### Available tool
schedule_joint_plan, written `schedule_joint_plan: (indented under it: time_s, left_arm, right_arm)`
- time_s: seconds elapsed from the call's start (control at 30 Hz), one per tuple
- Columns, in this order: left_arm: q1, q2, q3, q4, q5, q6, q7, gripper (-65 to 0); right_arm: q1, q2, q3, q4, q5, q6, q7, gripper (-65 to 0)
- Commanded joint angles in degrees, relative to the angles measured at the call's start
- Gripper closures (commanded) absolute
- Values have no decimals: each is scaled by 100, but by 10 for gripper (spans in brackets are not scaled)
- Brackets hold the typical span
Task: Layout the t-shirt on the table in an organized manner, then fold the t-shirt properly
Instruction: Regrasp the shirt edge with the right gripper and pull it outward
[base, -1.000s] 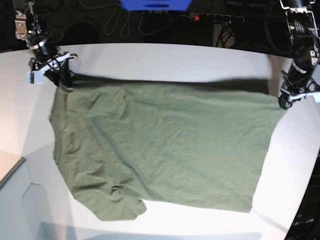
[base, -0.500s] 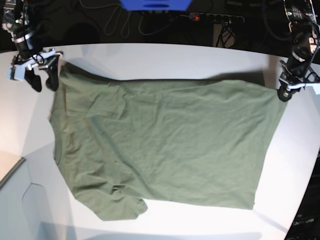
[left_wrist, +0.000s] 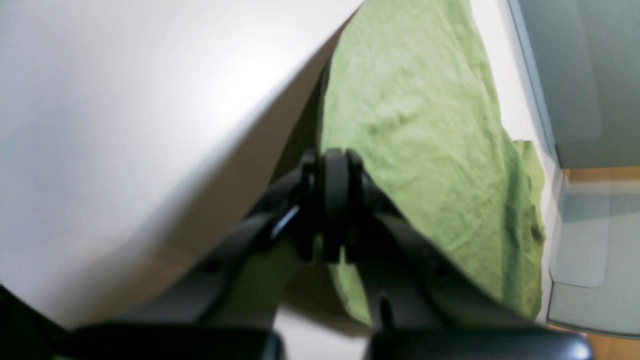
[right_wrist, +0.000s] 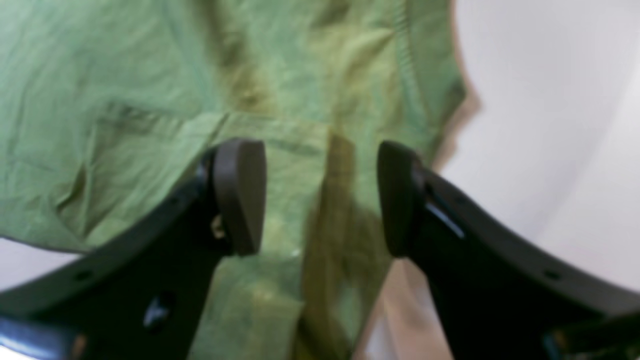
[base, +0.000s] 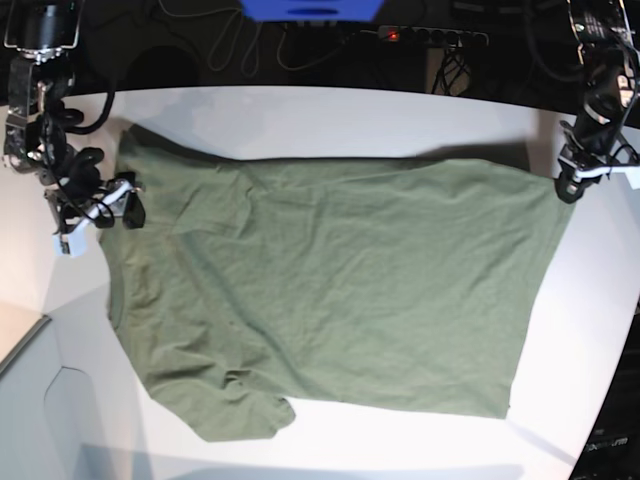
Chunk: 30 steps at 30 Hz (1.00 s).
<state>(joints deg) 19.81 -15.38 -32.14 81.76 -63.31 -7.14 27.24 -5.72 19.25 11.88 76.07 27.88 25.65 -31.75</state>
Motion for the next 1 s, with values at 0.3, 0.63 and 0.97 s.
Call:
schedule_joint_plan:
  time_s: [0.3, 0.63, 0.97]
  left_arm:
    - [-34, -76, -43, 84, -74, -73, -83, -4]
    - [-43, -76, -43, 75, -74, -73, -83, -4]
    - [-34, -76, -43, 75, -74, -82, -92, -4]
  right_arm:
    - [268, 49, -234, -535, 100, 24, 129, -352]
    - [224, -100, -252, -517, 109, 24, 111, -292]
    - [119, -197, -216, -130, 118, 24, 76, -26]
